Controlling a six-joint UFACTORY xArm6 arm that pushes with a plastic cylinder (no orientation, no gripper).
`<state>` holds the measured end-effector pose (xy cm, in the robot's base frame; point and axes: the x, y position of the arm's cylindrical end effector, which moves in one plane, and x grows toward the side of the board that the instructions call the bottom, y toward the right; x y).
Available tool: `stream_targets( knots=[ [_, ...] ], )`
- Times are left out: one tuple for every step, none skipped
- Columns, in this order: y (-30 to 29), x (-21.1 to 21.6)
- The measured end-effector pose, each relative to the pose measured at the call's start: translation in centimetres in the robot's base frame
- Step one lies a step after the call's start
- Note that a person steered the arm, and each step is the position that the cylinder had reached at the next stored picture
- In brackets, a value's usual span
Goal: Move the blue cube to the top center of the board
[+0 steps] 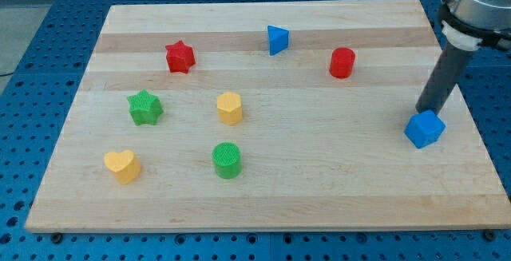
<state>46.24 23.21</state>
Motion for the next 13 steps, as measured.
stream_targets(
  knots=[
    [-1.0, 1.4],
    [-1.0, 4.3],
    [-1.0, 6.3],
    [-2.3, 5.6],
    [-5.0, 4.7],
    [-4.3, 6.6],
    [-4.3, 8.2],
    [-4.4, 8.1],
    [-10.0, 4.6],
    [-15.7, -2.7],
    [-23.5, -6.7],
    [-27.7, -12.1],
    [-28.2, -19.1]
  ],
)
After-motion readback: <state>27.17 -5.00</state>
